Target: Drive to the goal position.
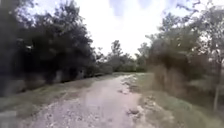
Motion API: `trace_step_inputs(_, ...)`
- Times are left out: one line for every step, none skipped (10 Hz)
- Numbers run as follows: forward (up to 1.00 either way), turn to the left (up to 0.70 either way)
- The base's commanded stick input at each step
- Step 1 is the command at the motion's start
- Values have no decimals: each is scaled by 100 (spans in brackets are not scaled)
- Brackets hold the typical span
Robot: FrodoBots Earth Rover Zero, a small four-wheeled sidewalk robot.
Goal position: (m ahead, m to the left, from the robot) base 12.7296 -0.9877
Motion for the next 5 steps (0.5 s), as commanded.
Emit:
trace_step_inputs(100,0)
trace_step_inputs(100,0)
trace_step_inputs(100,0)
trace_step_inputs(100,0)
trace_step_inputs(100,0)
